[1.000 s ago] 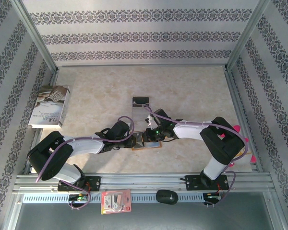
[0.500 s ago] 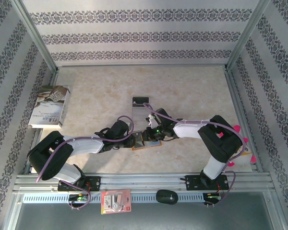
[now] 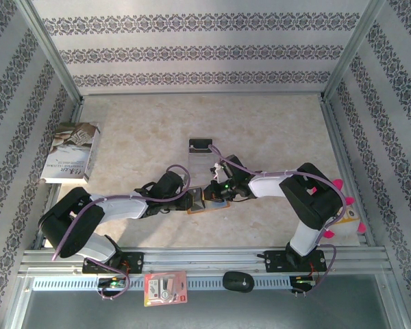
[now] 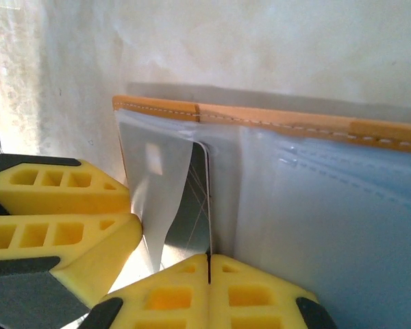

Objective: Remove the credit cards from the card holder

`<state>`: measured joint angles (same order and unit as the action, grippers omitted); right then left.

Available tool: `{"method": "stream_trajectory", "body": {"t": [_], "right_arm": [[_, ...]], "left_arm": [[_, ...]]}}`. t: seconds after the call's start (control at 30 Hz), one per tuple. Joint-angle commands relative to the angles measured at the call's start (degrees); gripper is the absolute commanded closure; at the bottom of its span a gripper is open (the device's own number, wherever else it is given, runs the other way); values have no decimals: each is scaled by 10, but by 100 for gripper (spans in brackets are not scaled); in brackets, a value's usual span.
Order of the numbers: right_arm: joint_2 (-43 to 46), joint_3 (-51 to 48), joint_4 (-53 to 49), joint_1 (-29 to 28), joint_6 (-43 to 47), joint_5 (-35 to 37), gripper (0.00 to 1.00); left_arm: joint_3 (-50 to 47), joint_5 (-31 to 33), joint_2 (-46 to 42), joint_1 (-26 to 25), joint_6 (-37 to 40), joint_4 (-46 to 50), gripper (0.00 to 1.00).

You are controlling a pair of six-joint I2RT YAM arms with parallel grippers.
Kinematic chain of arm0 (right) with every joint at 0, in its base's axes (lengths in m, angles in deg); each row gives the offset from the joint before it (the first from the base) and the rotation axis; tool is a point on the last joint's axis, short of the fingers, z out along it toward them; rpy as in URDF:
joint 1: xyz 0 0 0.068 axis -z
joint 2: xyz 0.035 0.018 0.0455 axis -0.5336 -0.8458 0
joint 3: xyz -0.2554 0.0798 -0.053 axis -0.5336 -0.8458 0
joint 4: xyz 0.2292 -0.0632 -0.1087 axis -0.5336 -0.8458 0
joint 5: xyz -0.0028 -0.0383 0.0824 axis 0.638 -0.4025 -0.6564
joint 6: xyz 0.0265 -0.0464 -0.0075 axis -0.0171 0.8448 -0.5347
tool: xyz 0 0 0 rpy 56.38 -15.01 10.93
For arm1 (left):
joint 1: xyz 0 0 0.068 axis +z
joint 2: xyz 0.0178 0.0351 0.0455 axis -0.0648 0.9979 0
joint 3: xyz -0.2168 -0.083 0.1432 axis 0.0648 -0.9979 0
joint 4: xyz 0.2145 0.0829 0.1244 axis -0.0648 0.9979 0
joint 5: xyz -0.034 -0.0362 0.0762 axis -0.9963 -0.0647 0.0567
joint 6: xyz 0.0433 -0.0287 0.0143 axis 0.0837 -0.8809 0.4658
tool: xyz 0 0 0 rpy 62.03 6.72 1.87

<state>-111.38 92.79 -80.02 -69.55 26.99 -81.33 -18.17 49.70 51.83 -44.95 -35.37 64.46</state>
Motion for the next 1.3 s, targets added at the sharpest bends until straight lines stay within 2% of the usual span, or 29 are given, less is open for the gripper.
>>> {"method": "stream_trajectory", "body": {"t": [0.0,0.23,0.43,0.6,0.77,0.93,1.07,1.27], "right_arm": [[-5,4,46,-18,6,-34,100],[40,-3,-32,-17,30,49,100],[83,-1,-120,-30,58,155,100],[110,3,-166,-34,72,207,100],[111,13,-166,-38,86,190,100],[97,14,-147,-39,86,167,75],[86,11,-136,-28,83,144,71],[65,14,-141,-21,83,137,70]], "left_arm": [[-25,-5,30,-2,3,75,78],[-40,17,-36,5,-3,88,71],[-46,17,-38,9,-4,89,71],[-46,16,-41,10,-4,86,71],[-43,9,-29,11,-3,80,71],[-41,7,-16,11,-3,75,75],[-38,5,-8,11,0,75,78],[-35,0,1,11,1,69,80]]}}
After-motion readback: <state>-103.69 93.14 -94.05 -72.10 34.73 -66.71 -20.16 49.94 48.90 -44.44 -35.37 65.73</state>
